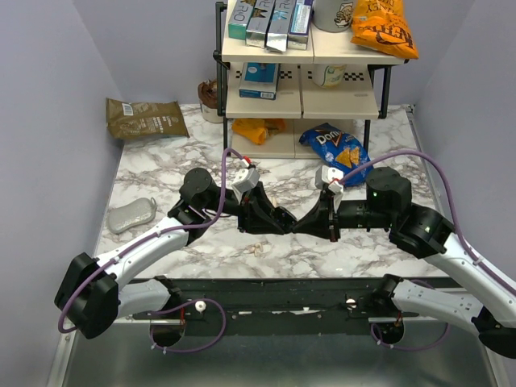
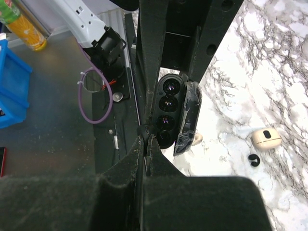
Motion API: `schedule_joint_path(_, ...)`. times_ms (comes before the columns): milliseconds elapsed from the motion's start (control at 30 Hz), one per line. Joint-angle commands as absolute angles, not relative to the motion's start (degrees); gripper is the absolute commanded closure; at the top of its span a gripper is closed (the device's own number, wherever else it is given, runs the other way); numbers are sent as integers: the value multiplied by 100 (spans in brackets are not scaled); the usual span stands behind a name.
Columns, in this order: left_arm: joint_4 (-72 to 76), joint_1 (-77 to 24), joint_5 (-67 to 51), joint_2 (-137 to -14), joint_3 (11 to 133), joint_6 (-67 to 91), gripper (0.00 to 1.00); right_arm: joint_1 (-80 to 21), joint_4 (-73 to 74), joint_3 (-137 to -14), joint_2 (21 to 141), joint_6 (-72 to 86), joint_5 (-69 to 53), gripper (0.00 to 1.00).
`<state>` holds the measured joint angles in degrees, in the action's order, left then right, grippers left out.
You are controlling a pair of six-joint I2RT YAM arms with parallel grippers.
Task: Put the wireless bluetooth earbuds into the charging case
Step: Place the earbud in the charging case.
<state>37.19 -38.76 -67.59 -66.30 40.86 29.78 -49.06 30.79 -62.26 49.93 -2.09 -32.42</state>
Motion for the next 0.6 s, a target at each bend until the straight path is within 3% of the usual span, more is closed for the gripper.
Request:
schedule_joint_path(0,3876,-3902,-6662,-6495,4210,2857,100,-4948,2769,-6170,4975,-88,-3077,99)
schedule_joint_path(567,3911,-3955,-6557,-6363,4166,2830,100,-4957,2610,-5977,5027,-9,-2646,99)
